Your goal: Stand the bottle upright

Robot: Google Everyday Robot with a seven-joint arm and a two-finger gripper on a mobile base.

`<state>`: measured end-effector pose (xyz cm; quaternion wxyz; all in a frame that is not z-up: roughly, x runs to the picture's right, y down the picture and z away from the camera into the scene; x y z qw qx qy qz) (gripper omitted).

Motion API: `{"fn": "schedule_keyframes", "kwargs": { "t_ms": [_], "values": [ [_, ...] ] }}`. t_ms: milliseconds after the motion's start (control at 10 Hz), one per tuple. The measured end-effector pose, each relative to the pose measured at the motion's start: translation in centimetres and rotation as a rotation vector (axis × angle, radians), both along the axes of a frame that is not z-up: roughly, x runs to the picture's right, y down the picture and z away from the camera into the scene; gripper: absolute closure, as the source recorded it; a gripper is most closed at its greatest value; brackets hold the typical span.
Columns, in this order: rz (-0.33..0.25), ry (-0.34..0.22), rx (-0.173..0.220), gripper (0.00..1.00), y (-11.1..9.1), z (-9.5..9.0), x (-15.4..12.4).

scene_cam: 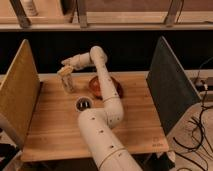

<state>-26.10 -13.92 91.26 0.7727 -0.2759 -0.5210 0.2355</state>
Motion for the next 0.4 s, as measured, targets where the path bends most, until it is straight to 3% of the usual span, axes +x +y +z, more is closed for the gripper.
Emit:
{"fn": "schedule_keyframes", "kwargs": {
  "t_ms": [400],
  "values": [
    [-0.005,0.014,0.024,0.2,-0.65,0.12,0.36]
  ]
}}
